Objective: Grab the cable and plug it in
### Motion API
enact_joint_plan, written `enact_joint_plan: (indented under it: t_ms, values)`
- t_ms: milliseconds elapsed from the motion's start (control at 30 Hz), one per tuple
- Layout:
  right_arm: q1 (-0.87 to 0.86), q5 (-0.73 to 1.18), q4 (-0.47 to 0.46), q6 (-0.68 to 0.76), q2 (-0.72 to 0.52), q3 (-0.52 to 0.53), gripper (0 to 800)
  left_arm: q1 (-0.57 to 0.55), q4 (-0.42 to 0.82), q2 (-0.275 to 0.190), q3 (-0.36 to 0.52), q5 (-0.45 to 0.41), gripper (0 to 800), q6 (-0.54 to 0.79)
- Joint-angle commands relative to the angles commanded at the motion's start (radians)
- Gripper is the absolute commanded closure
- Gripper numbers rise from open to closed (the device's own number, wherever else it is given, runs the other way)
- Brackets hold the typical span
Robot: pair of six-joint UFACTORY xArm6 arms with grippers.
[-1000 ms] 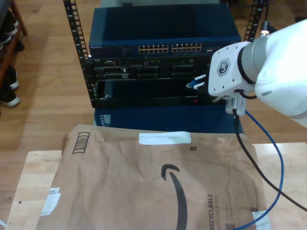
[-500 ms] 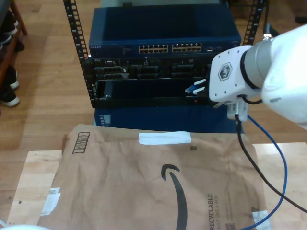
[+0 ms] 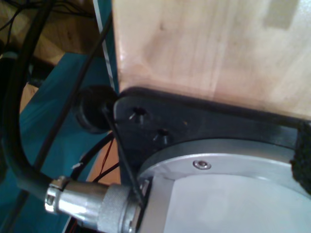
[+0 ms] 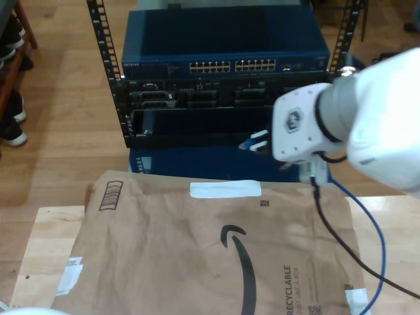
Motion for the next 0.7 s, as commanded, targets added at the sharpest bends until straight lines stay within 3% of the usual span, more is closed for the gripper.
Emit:
enact_joint_plan:
  t_ms: [133,233,400,533,700]
  values:
    - [0.0,0.0,-0.029,-0.002,0.037,-0.057,800,0.0,0.0,0.0,0.0,0.0,1,0.0]
    - [-0.005,-0.002,-0.089,-0.002,0.061,-0.058,800,0.0,0.0,0.0,0.0,0.002,1,0.0]
    - [-0.002,-0.002,-0.1,-0.003,0.06,-0.034,800,0.0,0.0,0.0,0.0,0.002,1,0.0]
    - [0.0,0.0,-0.11,-0.005,0.026,-0.028,800,0.0,0.0,0.0,0.0,0.002,1,0.0]
    - [0.002,0.009,-0.222,-0.002,-0.048,-0.005,800,0.0,0.0,0.0,0.0,0.002,1,0.0]
